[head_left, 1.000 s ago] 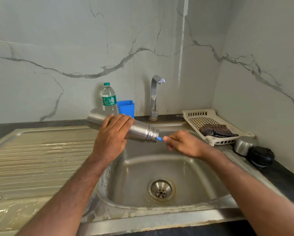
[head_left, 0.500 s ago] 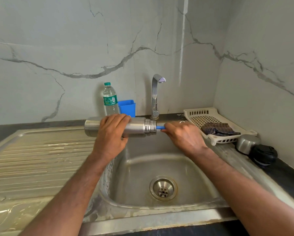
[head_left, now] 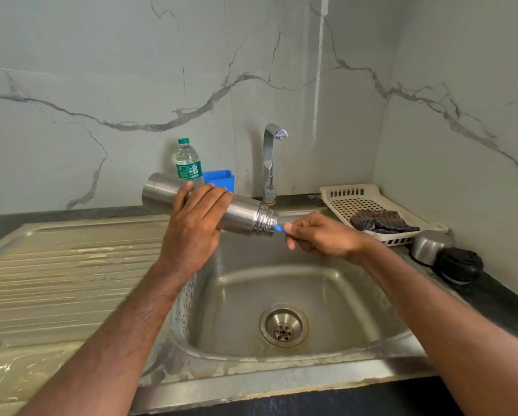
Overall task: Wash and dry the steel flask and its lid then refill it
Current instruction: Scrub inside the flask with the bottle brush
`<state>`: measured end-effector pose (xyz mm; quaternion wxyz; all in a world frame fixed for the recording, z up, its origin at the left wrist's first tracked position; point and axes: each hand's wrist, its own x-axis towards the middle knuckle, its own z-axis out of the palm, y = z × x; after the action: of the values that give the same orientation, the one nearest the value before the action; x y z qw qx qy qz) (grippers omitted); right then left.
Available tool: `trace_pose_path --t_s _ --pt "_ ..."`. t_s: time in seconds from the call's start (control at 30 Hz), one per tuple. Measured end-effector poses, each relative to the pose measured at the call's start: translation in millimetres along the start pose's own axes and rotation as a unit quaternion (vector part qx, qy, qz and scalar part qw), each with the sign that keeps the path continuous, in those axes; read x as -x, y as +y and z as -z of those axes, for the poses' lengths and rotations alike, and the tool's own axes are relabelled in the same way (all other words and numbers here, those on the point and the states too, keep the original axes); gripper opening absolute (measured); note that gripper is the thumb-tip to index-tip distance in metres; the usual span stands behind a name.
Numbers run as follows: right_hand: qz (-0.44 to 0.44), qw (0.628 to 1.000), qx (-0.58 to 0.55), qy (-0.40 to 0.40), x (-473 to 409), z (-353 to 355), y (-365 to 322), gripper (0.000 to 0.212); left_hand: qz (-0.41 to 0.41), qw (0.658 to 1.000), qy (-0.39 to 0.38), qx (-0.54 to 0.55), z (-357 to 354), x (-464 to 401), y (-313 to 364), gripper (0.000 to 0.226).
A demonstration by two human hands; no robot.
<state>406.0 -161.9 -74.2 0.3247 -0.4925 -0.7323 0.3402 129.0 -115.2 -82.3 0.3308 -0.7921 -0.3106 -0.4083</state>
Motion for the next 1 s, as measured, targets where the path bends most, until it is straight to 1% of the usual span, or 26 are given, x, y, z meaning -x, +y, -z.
trace_pose_path --t_s 0.03,0.07,0.1,0.13,0.17,0.2,0.23,0.27,0.3,0.33,0.37,0.4,0.43,0.47,0.5,0.53,0.57,0.6,0.63,0.67,0.7,0.73,0.77,0.9,1.0 --pt "0.044 0.995 0.078 0.042 1 -1 4 0.047 0.002 1.000 -0.002 -0.001 -1 0 0 0.061" --pt "0.103 0.963 0.223 0.112 1 -1 9 0.049 0.007 1.000 -0.007 -0.001 -1 2 -1 0.064" --pt "0.151 0.895 0.376 0.186 1 0 13 0.049 0.014 1.000 -0.013 0.002 -1 3 -2 0.068" --pt "0.185 0.817 0.487 0.247 0 0 14 0.047 0.026 0.999 -0.019 0.012 -1 4 -3 0.072" --pt "0.208 0.760 0.548 0.282 0 -2 11 0.043 0.042 0.999 -0.023 0.025 -1 5 -4 0.075" --pt "0.219 0.739 0.564 0.296 0 -6 5 0.039 0.057 0.997 -0.024 0.038 -1 5 -5 0.077" --pt "0.217 0.747 0.552 0.301 -1 -10 1 0.037 0.067 0.996 -0.023 0.047 -1 5 -6 0.078" --pt "0.208 0.778 0.516 0.293 -4 -13 1 0.036 0.070 0.996 -0.022 0.051 0 5 -6 0.077" --pt "0.187 0.830 0.454 0.264 -5 -13 -1 0.037 0.064 0.996 -0.022 0.051 1 4 -5 0.076" --pt "0.147 0.903 0.356 0.194 -6 -11 -1 0.040 0.049 0.997 -0.022 0.048 1 4 -4 0.073" --pt "0.092 0.962 0.231 0.112 -5 -9 -2 0.042 0.033 0.998 -0.022 0.045 2 4 -3 0.071" --pt "0.025 0.993 0.105 0.038 -2 -6 -4 0.043 0.020 0.999 -0.024 0.042 2 3 -2 0.069" --pt "-0.028 0.999 0.011 -0.010 0 -4 -5 0.044 0.013 0.999 -0.028 0.042 1 3 -1 0.069" --pt "-0.053 0.998 -0.022 -0.025 3 -5 -6 0.044 0.011 0.998 -0.033 0.044 0 2 0 0.070" --pt "-0.043 0.999 0.015 -0.009 4 -7 -4 0.044 0.010 0.998 -0.039 0.046 -1 2 1 0.070" --pt "-0.004 0.990 0.137 0.040 6 -10 -1 0.044 0.011 0.998 -0.045 0.045 -2 2 1 0.070" --pt "0.044 0.944 0.304 0.118 5 -12 3 0.044 0.017 0.998 -0.050 0.042 -2 3 1 0.071" --pt "0.099 0.865 0.449 0.202 4 -13 5 0.043 0.028 0.997 -0.054 0.042 -1 4 0 0.073" --pt "0.157 0.784 0.537 0.267 3 -13 6 0.041 0.042 0.996 -0.058 0.048 1 5 -3 0.076" --pt "0.201 0.729 0.583 0.298 3 -13 3 0.039 0.056 0.995 -0.063 0.060 2 7 -6 0.078" --pt "0.230 0.702 0.600 0.308 3 -14 2 0.036 0.064 0.993 -0.067 0.072 4 8 -9 0.080" --pt "0.242 0.690 0.603 0.318 1 -16 3 0.034 0.068 0.992 -0.071 0.079 5 9 -11 0.081" --pt "0.239 0.692 0.597 0.328 -1 -20 4 0.033 0.068 0.992 -0.074 0.080 6 10 -11 0.080" --pt "0.199 0.738 0.539 0.354 -7 -26 13 0.038 0.066 0.992 -0.083 0.063 7 8 -10 0.076" --pt "0.207 0.743 0.506 0.387 -2 1 23 0.033 0.106 0.989 -0.087 0.057 11 14 -28 0.079"
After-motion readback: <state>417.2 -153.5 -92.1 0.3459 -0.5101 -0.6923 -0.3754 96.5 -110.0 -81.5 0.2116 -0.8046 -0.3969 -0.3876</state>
